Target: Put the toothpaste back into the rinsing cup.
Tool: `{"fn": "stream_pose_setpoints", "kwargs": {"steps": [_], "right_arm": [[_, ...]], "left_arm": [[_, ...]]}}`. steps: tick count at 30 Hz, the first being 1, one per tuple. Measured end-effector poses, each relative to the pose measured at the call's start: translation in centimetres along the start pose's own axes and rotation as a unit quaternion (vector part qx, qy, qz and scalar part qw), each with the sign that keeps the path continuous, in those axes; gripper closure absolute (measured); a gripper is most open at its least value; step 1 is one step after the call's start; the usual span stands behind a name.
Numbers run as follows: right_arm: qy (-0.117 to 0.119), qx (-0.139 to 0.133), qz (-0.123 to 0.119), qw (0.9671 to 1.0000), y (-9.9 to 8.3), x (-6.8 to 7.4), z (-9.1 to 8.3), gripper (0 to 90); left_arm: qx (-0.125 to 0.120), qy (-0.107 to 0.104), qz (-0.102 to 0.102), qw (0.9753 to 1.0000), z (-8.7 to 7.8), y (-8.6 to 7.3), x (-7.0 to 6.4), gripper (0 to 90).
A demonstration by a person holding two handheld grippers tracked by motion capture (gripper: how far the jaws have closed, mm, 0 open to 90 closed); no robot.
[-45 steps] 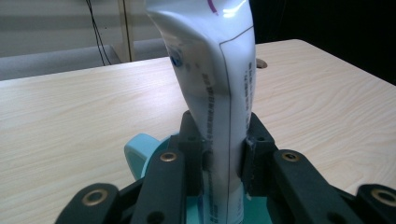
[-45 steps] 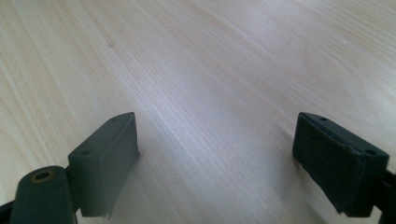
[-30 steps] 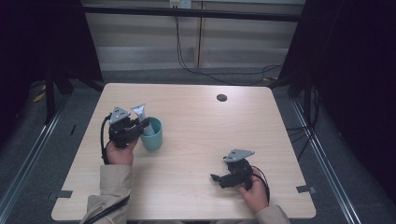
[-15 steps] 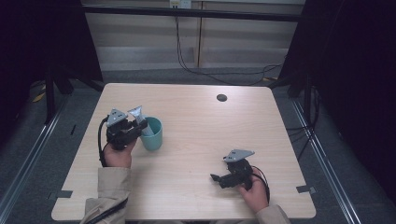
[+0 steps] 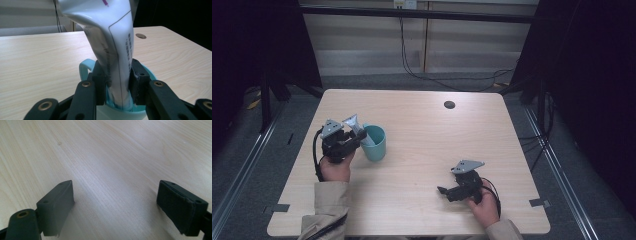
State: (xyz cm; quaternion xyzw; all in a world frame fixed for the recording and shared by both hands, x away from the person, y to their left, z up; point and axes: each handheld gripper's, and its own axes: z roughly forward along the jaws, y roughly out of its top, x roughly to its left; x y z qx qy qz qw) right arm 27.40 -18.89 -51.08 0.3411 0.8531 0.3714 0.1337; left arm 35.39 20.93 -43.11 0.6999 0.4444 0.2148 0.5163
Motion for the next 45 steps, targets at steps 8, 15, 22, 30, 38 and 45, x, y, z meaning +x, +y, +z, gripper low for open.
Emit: {"fn": "stream_pose_setpoints", "kwargs": {"steps": [8, 15, 22, 30, 38, 45], "right_arm": [[0.000, 0.000, 0.000, 1.0000, 0.00, 0.00, 0.00, 13.6], [0.000, 0.000, 0.000, 1.0000, 0.00, 0.00, 0.00, 13.6], [0.000, 0.000, 0.000, 1.0000, 0.00, 0.00, 0.00, 13.6], [0.000, 0.000, 0.001, 1.0000, 0.00, 0.00, 0.00, 13.6], [0.000, 0.000, 0.001, 1.0000, 0.00, 0.00, 0.00, 13.6], [0.000, -0.001, 0.001, 1.0000, 0.00, -0.01, 0.00, 13.6]], "left_arm": [[-0.002, 0.001, -0.002, 1.0000, -0.07, -0.14, 0.15, 69.4], [-0.002, 0.005, -0.001, 1.0000, -0.11, -0.28, 0.21, 67.7], [0.002, 0.007, -0.005, 1.0000, -0.08, -0.55, 0.35, 64.4], [0.007, 0.005, -0.010, 0.9999, -0.20, -0.65, 0.63, 64.4], [0.006, 0.009, -0.010, 0.9999, -0.30, -0.65, 0.72, 61.5], [0.012, 0.008, -0.009, 0.9999, -0.19, -0.56, 0.72, 59.9]]}}
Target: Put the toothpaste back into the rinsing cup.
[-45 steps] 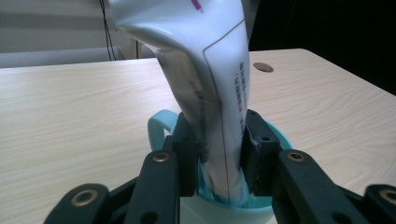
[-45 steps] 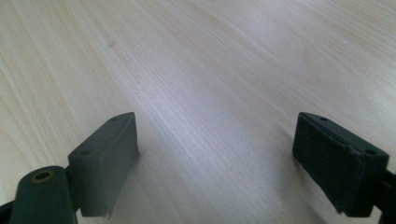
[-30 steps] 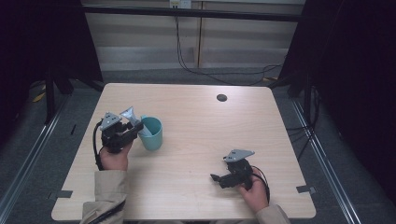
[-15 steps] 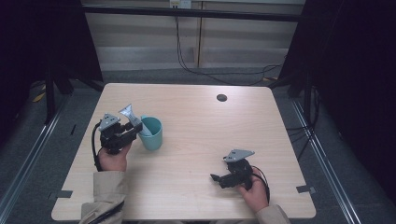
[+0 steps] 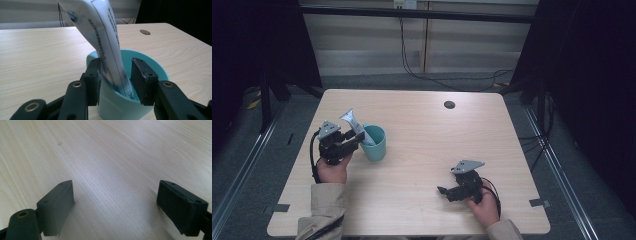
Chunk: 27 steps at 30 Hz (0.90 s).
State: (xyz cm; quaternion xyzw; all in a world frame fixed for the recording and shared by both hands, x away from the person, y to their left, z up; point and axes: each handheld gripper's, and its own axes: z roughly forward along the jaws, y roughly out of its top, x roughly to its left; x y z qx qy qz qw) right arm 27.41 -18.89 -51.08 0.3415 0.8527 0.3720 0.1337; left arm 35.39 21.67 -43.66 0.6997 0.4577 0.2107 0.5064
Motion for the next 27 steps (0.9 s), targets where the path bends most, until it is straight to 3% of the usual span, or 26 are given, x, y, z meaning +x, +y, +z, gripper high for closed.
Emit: {"fn": "stream_pose_setpoints", "kwargs": {"steps": [27], "right_arm": [[0.000, 0.000, 0.000, 1.0000, 0.00, 0.00, 0.00, 13.6]], "left_arm": [[0.011, -0.003, -0.002, 0.9999, -0.28, -0.15, 0.23, 48.9]]}}
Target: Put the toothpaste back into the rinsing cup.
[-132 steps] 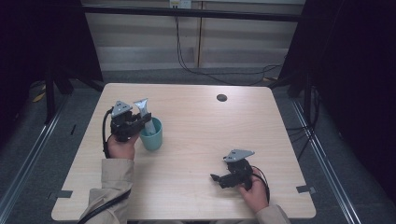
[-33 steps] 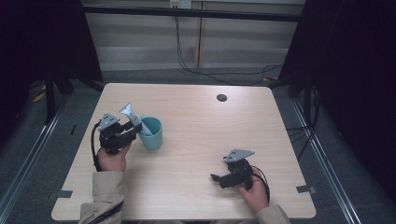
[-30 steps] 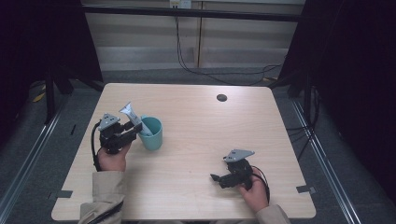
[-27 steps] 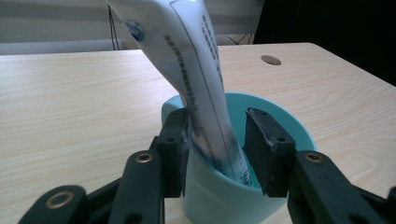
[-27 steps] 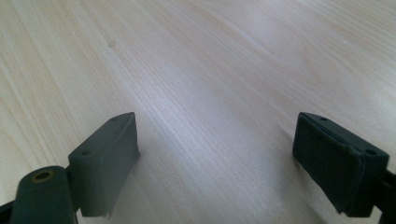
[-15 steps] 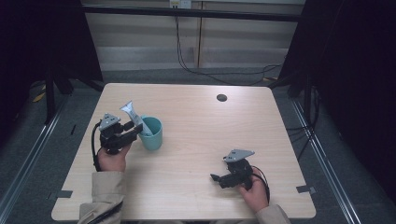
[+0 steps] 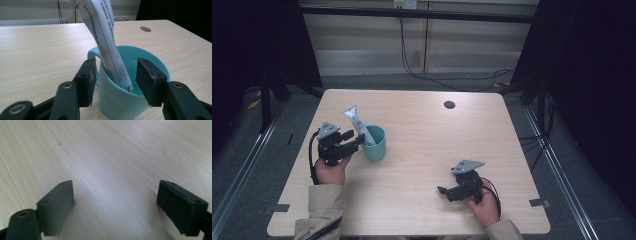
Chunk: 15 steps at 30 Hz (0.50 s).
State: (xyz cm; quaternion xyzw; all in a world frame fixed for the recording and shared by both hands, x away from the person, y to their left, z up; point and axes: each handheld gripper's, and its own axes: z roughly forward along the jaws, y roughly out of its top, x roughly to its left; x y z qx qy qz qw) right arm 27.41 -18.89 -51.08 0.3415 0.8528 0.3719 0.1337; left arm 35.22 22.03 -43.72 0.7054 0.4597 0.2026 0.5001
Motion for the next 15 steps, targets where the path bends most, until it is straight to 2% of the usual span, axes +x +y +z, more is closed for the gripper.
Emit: {"fn": "stream_pose_setpoints", "kwargs": {"steps": [15], "right_arm": [[0.000, 0.000, 0.000, 1.0000, 0.00, 0.00, 0.00, 13.6]], "left_arm": [[0.019, -0.011, 0.023, 0.9995, -0.36, 0.06, -0.45, 33.8]]}}
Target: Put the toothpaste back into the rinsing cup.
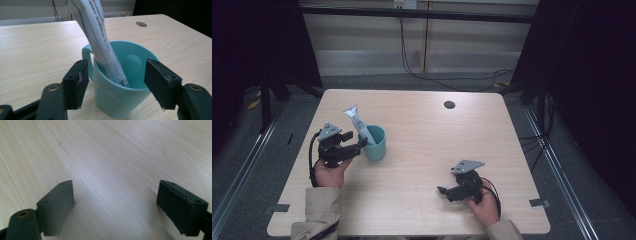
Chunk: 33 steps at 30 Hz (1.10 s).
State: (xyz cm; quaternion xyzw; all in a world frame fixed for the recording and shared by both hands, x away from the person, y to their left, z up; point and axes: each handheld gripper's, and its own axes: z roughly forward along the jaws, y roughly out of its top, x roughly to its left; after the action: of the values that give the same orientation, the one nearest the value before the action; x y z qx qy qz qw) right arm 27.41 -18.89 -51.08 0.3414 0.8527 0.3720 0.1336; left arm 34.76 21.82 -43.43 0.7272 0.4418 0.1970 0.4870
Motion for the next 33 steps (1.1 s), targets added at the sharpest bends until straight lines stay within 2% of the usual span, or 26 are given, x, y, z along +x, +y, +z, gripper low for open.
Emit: {"fn": "stream_pose_setpoints", "kwargs": {"steps": [10, 33], "right_arm": [[0.000, 0.000, 0.000, 1.0000, 0.0, 0.0, 0.0, 13.6], [0.000, 0.000, 0.000, 1.0000, 0.0, 0.0, 0.0, 13.6]], "left_arm": [[0.000, -0.004, 0.011, 0.9999, -0.7, -0.3, 0.0, 29.3], [-0.002, -0.015, 0.007, 0.9999, -1.9, -1.8, 0.8, 20.1]]}}
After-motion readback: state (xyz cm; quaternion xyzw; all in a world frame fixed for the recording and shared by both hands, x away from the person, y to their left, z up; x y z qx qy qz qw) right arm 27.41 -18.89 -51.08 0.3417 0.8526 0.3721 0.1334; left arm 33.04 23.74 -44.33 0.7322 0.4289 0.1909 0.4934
